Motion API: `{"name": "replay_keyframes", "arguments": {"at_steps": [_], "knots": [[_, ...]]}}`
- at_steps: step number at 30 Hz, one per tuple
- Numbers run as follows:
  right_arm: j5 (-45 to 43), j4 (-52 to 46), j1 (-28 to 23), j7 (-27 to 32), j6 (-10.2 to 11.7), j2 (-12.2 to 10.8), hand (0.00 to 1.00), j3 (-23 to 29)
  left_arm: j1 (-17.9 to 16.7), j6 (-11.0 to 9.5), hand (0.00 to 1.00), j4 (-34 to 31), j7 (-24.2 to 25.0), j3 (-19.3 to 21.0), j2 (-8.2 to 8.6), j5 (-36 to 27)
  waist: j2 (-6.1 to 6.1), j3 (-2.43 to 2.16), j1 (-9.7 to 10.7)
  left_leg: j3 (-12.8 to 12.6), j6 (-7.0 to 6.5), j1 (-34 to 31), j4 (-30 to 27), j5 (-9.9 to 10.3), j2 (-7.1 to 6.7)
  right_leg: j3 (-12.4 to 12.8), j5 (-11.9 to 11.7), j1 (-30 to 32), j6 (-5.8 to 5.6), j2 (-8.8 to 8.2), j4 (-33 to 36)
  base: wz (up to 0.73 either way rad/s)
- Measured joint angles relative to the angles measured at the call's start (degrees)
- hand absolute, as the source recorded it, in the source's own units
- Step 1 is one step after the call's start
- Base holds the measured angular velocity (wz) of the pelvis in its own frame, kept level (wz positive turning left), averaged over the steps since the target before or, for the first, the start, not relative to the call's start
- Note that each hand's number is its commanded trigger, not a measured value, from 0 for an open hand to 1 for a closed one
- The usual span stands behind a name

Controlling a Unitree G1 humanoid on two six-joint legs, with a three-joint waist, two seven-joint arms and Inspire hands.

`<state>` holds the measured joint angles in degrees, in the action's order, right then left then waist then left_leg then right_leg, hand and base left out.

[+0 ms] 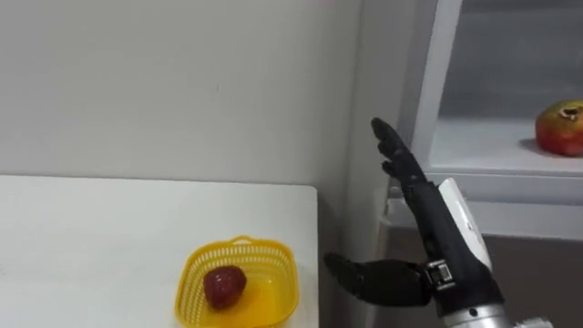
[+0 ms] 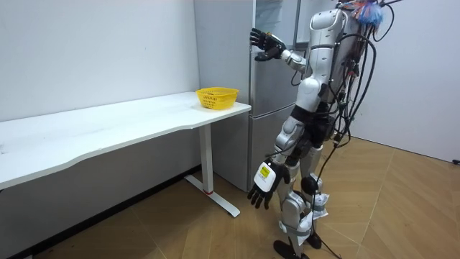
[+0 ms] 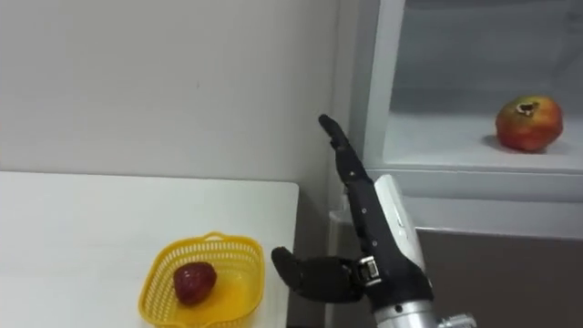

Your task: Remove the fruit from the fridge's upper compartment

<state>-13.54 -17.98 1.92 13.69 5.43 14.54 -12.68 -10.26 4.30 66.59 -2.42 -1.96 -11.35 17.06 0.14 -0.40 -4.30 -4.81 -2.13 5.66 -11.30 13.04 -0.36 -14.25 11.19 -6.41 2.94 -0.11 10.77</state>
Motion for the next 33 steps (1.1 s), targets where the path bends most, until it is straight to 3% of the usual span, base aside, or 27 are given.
{"name": "replay_keyframes", "arguments": {"at_steps": [4,9,15,26,29,33], "knots": [[-0.03,-2.19,-2.88,2.41,0.14,-0.18,0.0,2.62,-0.34,-0.89,0.0,0.13,0.04,0.01,0.39,-0.29,-0.1,-0.1,0.84,-0.85,-0.01,0.02,0.03,0.0,0.06,0.9,-0.05,0.33,-0.07,0.13,-0.08,-0.1],[-1.71,-6.02,-4.84,7.23,2.23,-0.21,0.0,5.71,-0.73,-1.34,0.0,0.39,0.21,0.04,0.42,-1.29,-0.15,-0.19,2.4,-1.68,-0.01,0.11,0.59,-0.01,0.17,2.07,-0.21,0.84,-0.08,0.48,-0.15,-0.08],[-2.49,-9.16,-5.87,13.29,4.53,-0.24,0.0,9.7,-0.88,-1.94,0.0,0.09,0.3,0.07,0.42,-1.46,-0.61,-0.33,2.82,-3.08,0.01,0.97,1.07,0.0,0.4,3.26,-0.21,0.83,-0.08,0.77,-0.24,-0.12],[-3.0,-9.77,-6.73,18.83,5.99,-0.2,0.0,10.34,-1.77,-3.04,0.0,0.06,0.13,0.02,0.15,-1.8,-1.38,0.0,4.34,-4.46,0.11,2.34,1.77,0.05,0.65,4.77,-0.24,0.47,-0.03,1.2,-0.2,-0.07],[-2.57,-9.23,-6.92,19.63,7.07,-0.01,0.0,12.58,-1.93,-3.14,0.0,0.13,0.1,0.51,0.14,-1.85,-1.72,-0.01,4.32,-4.45,0.09,2.71,1.87,0.06,0.61,4.8,-0.26,0.32,-0.06,1.15,-0.2,0.0],[-2.24,-7.01,-6.91,20.76,6.95,0.59,0.0,16.53,-2.21,-3.21,0.0,0.41,-0.92,0.72,-0.39,-1.89,-2.26,0.03,4.32,-4.46,0.09,2.86,1.94,0.06,0.6,4.79,-0.26,-0.15,-0.07,1.15,-0.24,0.0]]}}
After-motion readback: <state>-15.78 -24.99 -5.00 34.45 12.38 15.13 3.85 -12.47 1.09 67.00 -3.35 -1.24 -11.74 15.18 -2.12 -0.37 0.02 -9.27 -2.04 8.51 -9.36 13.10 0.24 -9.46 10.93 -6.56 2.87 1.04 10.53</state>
